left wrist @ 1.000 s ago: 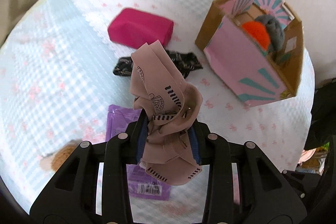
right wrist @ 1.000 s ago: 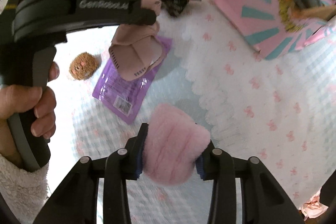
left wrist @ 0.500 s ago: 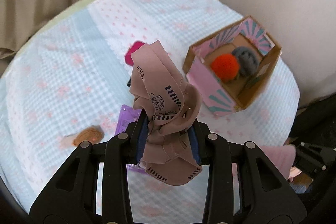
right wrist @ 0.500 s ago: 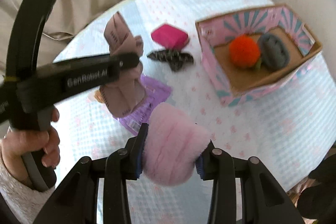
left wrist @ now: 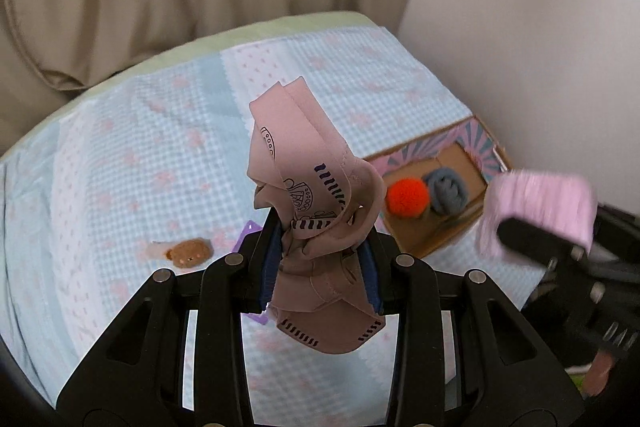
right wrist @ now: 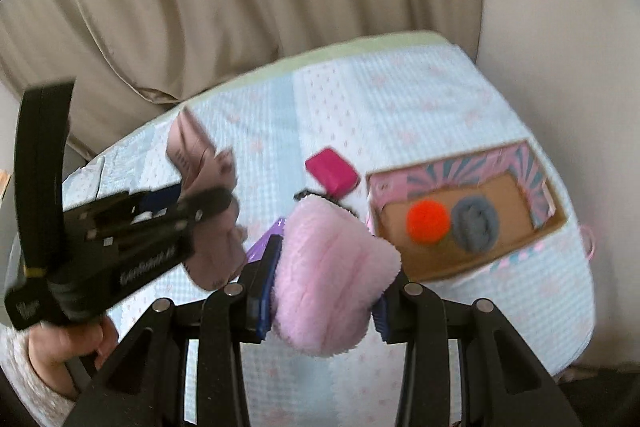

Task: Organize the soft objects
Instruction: 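Carry the mask and wristband into the box and open both tools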

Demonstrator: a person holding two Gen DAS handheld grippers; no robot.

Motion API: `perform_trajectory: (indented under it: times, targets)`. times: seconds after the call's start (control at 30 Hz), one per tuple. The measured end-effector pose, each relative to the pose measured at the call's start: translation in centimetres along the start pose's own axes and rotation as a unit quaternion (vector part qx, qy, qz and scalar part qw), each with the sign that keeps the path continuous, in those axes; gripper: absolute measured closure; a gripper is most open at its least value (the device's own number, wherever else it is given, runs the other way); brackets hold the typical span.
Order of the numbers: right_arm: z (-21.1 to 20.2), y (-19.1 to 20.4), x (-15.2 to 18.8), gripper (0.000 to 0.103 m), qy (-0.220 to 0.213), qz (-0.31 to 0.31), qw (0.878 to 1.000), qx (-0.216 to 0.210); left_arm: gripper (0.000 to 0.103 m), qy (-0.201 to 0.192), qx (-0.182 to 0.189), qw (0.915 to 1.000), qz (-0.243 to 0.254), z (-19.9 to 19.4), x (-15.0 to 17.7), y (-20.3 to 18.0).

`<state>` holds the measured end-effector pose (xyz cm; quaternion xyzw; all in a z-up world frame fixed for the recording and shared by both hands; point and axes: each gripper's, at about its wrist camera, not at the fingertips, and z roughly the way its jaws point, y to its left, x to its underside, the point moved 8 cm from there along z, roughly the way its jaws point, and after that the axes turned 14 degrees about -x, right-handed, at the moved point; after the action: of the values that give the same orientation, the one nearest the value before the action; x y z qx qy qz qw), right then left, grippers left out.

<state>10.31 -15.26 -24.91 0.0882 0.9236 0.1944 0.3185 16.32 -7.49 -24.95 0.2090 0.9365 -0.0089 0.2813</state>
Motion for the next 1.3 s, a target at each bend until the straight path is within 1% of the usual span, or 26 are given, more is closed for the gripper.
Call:
perform_trajectory:
  times: [0.13,0.3,0.4,0.5,0.6,0.73,0.93,1.13,1.3]
  targets:
    - [-2.0,-1.9,-2.3,0.067,-0.01,-0.016,1.0,-0.007,0.071,0.0,-0.006,0.9996,-0.026,-0.5,-0.8,-2.2]
    - [-3.8,-5.5,-4.7,0.067,-0.013,-0.033,0.999,-0.002,0.071,0.005,-0.003,0.9992,-0.04,0.7,-2.2,-6.6]
    - [-4.5,-8.5,-5.7,0.067,-0.01,-0.033,0.999,0.003,0.071,0.013,0.001,0.999,-0.042,1.9,-3.1,-9.8]
    - [-4.6,-11.8,-6.8,0.067,0.002,-0.034,0.999,0.012,0.071,0.025,0.002,0.9985,-0.048,3.4,-3.7,-12.5]
    - [-3.9,-15.3,-7.5,0.067,0.02,-0.03,0.999,0.018,0.071,0.044,0.001,0.9975,-0.056,5.3,-3.7,-14.6]
    - [-2.3,-19.6,-7.8,0.067,0.052,-0.025,0.998,0.028,0.071,0.081,-0.001,0.9946,-0.064,8.4,-2.8,-16.9]
    - [0.7,-25.4,-7.9,0.067,0.09,0.0,0.995,0.035,0.071,0.116,0.001,0.992,-0.049,12.1,-1.7,-20.1]
    - [4.0,-29.1,-6.7,0.067,0.135,0.021,0.99,0.045,0.071,0.143,0.013,0.9891,-0.034,15.4,-1.7,-22.0]
    - [5.8,-30.8,-5.7,0.067,0.163,0.044,0.984,0.049,0.071,0.162,0.025,0.9865,-0.01,17.8,-2.4,-23.8]
